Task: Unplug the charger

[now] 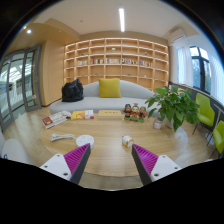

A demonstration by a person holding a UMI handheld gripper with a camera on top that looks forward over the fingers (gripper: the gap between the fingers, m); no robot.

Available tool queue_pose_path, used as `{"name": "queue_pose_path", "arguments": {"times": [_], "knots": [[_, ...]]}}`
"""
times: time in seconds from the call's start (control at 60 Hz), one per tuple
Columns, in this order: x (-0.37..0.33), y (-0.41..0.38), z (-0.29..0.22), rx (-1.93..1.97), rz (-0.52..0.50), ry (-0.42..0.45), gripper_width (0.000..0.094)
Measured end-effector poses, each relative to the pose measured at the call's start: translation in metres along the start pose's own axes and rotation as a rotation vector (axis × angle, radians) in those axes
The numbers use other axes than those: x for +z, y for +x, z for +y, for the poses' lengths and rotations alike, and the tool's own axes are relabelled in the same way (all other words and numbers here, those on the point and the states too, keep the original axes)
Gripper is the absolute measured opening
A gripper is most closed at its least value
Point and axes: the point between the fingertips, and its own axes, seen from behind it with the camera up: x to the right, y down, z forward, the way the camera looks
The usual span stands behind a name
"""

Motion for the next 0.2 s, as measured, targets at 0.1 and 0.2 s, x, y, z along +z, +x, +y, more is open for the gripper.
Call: {"name": "queue_pose_path", "arguments": {"times": [0.1, 0.2], "knots": [[-0.009, 0.003, 0.003, -0.015, 0.017, -0.003, 0.0856], [-0.014, 0.002, 0.004, -0.014, 0.016, -0.008, 0.0856]]}}
